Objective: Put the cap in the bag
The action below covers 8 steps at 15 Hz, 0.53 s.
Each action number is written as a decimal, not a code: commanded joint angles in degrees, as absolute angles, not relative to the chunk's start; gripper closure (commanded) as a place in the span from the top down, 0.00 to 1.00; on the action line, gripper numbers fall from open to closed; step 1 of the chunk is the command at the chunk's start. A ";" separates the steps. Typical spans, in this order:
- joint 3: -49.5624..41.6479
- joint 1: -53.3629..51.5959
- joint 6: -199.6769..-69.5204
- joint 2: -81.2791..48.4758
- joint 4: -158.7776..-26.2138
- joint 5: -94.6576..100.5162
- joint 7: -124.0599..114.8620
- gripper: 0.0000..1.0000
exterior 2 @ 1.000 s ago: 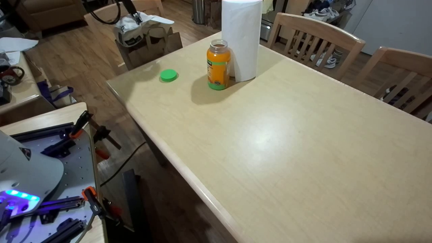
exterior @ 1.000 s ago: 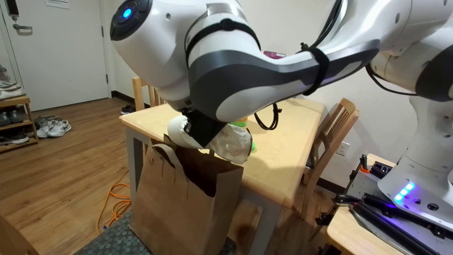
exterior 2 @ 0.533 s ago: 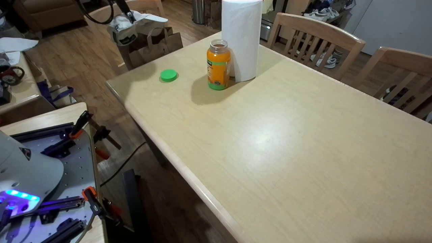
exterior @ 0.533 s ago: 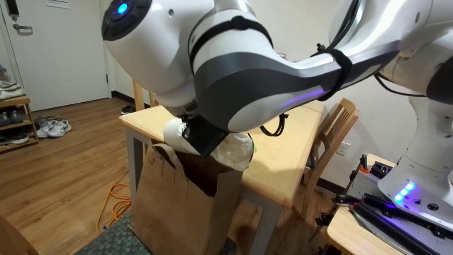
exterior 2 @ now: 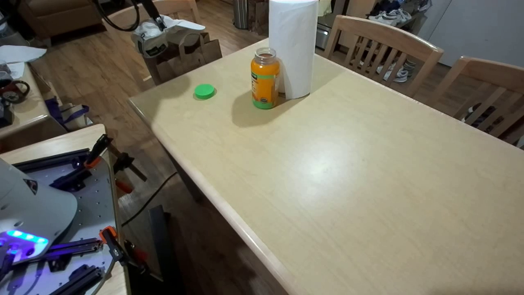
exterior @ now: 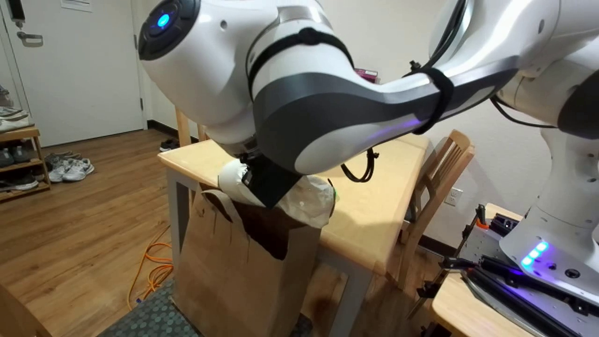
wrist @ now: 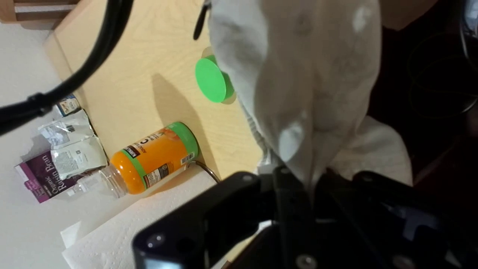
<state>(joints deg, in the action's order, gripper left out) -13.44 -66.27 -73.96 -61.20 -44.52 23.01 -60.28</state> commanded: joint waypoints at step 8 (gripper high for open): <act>-12.78 -64.91 -72.24 -64.11 -42.13 18.46 -60.79 0.07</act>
<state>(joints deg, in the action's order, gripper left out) -13.38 -65.55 -73.96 -62.96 -44.52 20.07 -60.28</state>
